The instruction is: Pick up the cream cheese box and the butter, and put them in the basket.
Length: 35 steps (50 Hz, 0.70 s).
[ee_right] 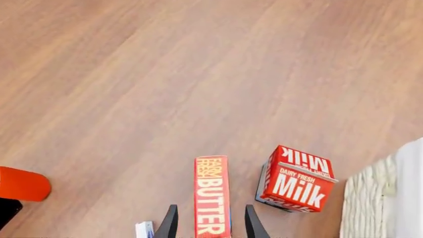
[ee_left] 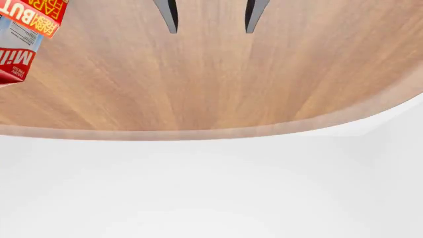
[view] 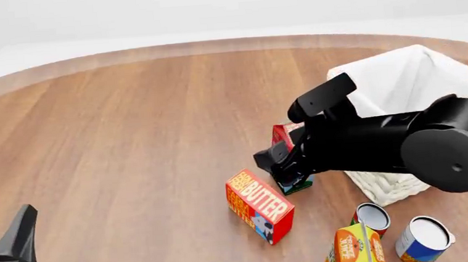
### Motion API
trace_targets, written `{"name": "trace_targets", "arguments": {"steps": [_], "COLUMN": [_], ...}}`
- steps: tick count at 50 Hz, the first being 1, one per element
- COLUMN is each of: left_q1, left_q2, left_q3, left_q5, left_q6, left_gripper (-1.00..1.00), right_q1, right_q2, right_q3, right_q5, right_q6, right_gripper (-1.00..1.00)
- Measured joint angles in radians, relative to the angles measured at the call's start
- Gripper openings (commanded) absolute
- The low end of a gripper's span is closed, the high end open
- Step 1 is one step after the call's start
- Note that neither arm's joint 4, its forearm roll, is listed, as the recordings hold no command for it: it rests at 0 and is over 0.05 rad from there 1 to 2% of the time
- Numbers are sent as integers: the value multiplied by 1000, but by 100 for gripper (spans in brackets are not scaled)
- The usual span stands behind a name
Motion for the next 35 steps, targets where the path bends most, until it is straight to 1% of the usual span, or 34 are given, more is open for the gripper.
{"name": "trace_targets", "arguments": {"steps": [19,35], "left_q1": [0,0], "left_q2": [0,0], "left_q3": [0,0], "left_q5": [0,0], "left_q6": [0,0], "left_gripper": [100,100], "right_q1": [-1,-13], "right_q2": [50,93], "right_q3": [19,31], "right_q5": [-10,-35], "right_q6": [29,39], "right_gripper": [100,100]}}
